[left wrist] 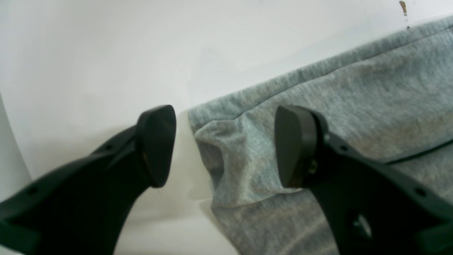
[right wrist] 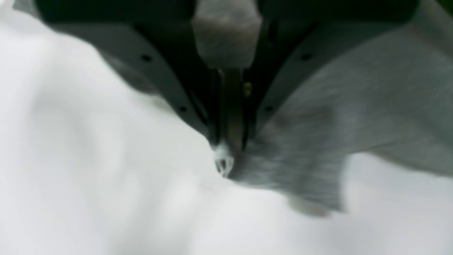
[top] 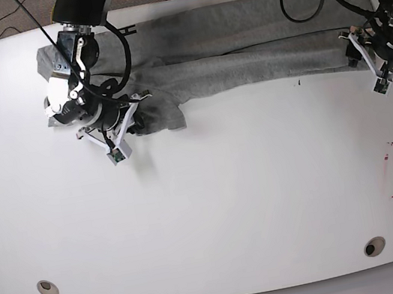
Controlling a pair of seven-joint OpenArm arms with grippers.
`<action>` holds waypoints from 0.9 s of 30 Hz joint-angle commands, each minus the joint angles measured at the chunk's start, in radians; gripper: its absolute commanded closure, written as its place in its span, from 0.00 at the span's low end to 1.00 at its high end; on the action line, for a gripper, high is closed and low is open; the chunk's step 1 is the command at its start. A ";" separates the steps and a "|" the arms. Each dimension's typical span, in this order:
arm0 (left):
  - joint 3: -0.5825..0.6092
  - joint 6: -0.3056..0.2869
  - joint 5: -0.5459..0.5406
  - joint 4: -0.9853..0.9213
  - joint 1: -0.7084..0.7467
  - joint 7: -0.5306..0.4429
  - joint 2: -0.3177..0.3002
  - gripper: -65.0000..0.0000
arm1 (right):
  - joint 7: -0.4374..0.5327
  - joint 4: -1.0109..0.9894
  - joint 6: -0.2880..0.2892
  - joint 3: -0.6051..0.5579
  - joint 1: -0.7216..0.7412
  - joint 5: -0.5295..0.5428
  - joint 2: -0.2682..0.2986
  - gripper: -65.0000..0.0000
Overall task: Layout the t-shirt on the table in an organized manner, then fold the t-shirt properly
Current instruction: 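Grasp the loose sleeve with the right gripper and fold it onto the shirt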
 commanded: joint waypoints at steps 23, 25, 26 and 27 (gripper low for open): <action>-0.003 0.002 -0.002 0.013 -0.009 -0.014 -0.015 0.39 | -0.185 0.241 0.003 -0.172 -0.233 0.900 0.380 1.00; -0.003 0.002 -0.002 0.013 -0.009 -0.014 -0.015 0.39 | -0.184 0.241 0.003 -0.185 -0.243 0.933 0.404 1.00; -0.003 0.002 -0.002 0.013 -0.009 -0.014 -0.015 0.39 | -0.184 0.241 0.003 -0.193 -0.248 0.950 0.418 1.00; -0.003 0.002 -0.002 0.013 -0.009 -0.014 -0.015 0.39 | -0.184 0.241 0.003 -0.198 -0.253 0.959 0.427 1.00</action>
